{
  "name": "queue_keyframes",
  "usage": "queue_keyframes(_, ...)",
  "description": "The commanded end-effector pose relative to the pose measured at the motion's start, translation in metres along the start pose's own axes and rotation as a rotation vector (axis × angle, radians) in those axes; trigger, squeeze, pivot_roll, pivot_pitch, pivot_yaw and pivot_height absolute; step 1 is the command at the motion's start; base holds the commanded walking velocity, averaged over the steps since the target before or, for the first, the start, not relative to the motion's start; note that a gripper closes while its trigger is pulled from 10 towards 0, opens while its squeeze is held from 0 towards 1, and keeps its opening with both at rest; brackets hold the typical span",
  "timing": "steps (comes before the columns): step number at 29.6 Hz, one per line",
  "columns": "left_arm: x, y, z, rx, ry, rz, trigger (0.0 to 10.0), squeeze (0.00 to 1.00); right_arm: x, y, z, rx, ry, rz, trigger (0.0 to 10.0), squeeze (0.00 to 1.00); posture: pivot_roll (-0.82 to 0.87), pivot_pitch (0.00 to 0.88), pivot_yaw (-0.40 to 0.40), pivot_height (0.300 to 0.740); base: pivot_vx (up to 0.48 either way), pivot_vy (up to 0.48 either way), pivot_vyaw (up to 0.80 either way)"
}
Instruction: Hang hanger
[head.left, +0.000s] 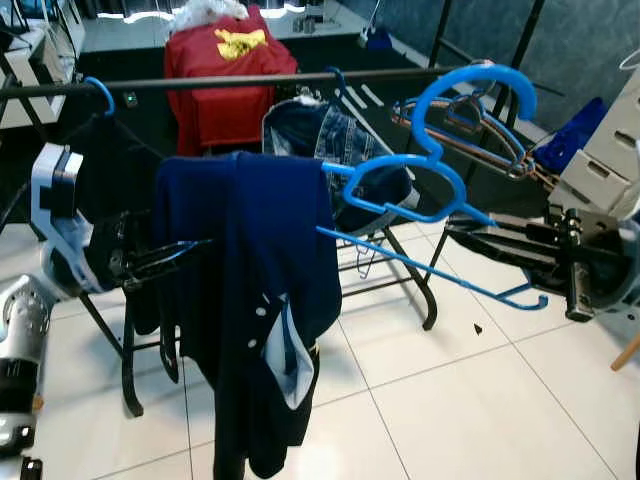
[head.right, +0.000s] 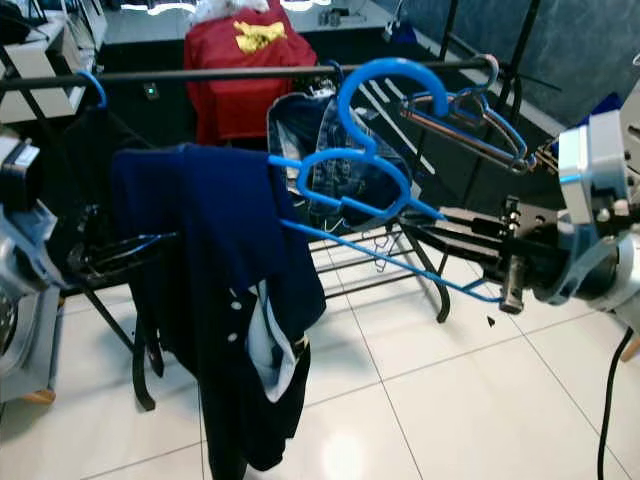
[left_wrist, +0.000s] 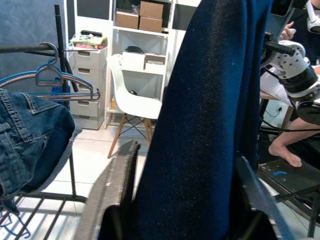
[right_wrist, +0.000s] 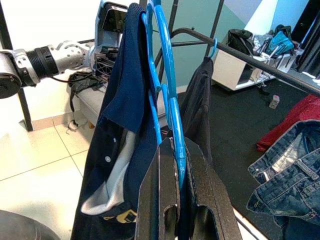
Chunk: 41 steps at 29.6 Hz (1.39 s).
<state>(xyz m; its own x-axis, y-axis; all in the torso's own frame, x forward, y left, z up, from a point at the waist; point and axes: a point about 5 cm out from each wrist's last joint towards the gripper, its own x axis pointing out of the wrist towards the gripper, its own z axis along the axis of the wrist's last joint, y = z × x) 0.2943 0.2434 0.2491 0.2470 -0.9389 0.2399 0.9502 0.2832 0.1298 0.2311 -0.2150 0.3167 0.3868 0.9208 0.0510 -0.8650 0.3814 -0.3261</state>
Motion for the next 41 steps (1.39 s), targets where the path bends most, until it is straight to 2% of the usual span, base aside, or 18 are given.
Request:
queue_keyframes(1,-0.005,-0.002,0.006,0.012,0.022,-0.012,0.0,0.0,0.0,0.001,0.007,-0.024,-0.021,0.01,0.0,0.0,-0.04,0.111,-0.013,0.74,0.0,0.0,0.0)
queue_keyframes(13,-0.014,0.005,0.012,0.048,0.037,0.067,0.0,0.0,-0.007,-0.007,0.007,-0.042,-0.003,-0.055,0.0,0.0,-0.04,0.102,-0.011,0.74,0.0,0.0,0.0)
queue_keyframes(16,-0.022,0.015,0.017,0.078,0.035,0.16,0.0,0.0,-0.016,-0.013,-0.005,-0.019,0.05,-0.12,0.0,0.0,-0.04,0.101,-0.014,0.74,0.0,0.0,0.0)
queue_keyframes(17,-0.032,0.024,0.022,0.106,0.033,0.27,0.0,0.0,-0.027,-0.014,-0.024,0.037,0.13,-0.162,0.0,0.0,-0.04,0.1,-0.016,0.74,0.0,0.0,0.0)
queue_keyframes(22,-0.045,0.034,0.029,0.128,0.009,0.408,0.0,0.0,-0.04,-0.009,-0.054,0.126,0.258,-0.198,0.0,0.0,-0.03,0.106,-0.02,0.74,0.0,0.0,0.0)
queue_keyframes(25,-0.063,0.041,0.03,0.106,-0.023,0.565,0.0,0.0,-0.061,0.011,-0.111,0.293,0.487,-0.219,0.0,0.0,-0.03,0.107,-0.02,0.74,0.0,0.0,0.0)
queue_keyframes(26,-0.063,0.041,0.03,0.106,-0.023,0.565,0.0,0.0,-0.061,0.011,-0.111,0.293,0.487,-0.219,0.0,0.0,-0.03,0.107,-0.02,0.74,0.0,0.0,0.0)
queue_keyframes(27,-0.067,0.041,0.021,0.081,0.007,0.589,0.0,0.0,-0.066,0.017,-0.128,0.329,0.54,-0.233,0.0,0.0,-0.03,0.113,-0.018,0.74,0.0,0.0,0.0)
queue_keyframes(28,-0.068,0.037,0.0,0.042,0.091,0.582,1.8,0.0,-0.069,0.021,-0.148,0.361,0.556,-0.301,10.0,0.0,-0.03,0.114,-0.018,0.74,0.0,0.0,0.0)
queue_keyframes(29,-0.066,0.028,-0.03,-0.012,0.193,0.55,1.5,0.0,-0.07,0.022,-0.168,0.382,0.553,-0.402,10.0,0.0,-0.03,0.118,-0.015,0.74,0.0,0.0,0.0)
queue_keyframes(31,-0.066,0.028,-0.03,-0.012,0.193,0.55,1.5,0.0,-0.07,0.022,-0.168,0.382,0.553,-0.402,10.0,0.0,-0.03,0.118,-0.015,0.74,0.0,0.0,0.0)
queue_keyframes(32,-0.064,0.02,-0.05,-0.049,0.259,0.522,1.5,0.0,-0.07,0.024,-0.181,0.398,0.552,-0.469,10.0,0.0,-0.03,0.119,-0.014,0.74,0.0,0.0,0.0)
queue_keyframes(33,-0.059,0.01,-0.076,-0.118,0.315,0.505,4.0,0.0,-0.069,0.025,-0.197,0.43,0.548,-0.565,10.0,0.0,-0.03,0.121,-0.011,0.74,0.0,0.0,0.0)
queue_keyframes(34,-0.059,0.01,-0.076,-0.118,0.315,0.505,4.0,0.0,-0.069,0.025,-0.197,0.43,0.548,-0.565,10.0,0.0,-0.03,0.121,-0.011,0.74,0.0,0.0,0.0)
queue_keyframes(35,-0.05,-0.002,-0.107,-0.216,0.38,0.525,6.2,0.0,-0.066,0.032,-0.215,0.484,0.552,-0.649,10.0,0.0,-0.03,0.122,-0.01,0.74,0.0,0.0,0.0)
queue_keyframes(36,-0.043,-0.015,-0.141,-0.304,0.482,0.58,10.0,0.0,-0.062,0.042,-0.233,0.523,0.58,-0.71,10.0,0.0,-0.03,0.124,-0.009,0.74,0.0,0.0,0.0)
queue_keyframes(38,-0.034,-0.038,-0.184,-0.377,0.629,0.668,10.0,0.0,-0.056,0.061,-0.255,0.583,0.604,-0.769,10.0,0.0,-0.02,0.127,-0.012,0.74,0.0,0.0,0.4)
queue_keyframes(41,-0.033,-0.044,-0.195,-0.384,0.667,0.698,10.0,0.0,-0.054,0.067,-0.261,0.605,0.603,-0.781,10.0,0.0,-0.02,0.128,-0.009,0.74,0.0,0.0,0.8)
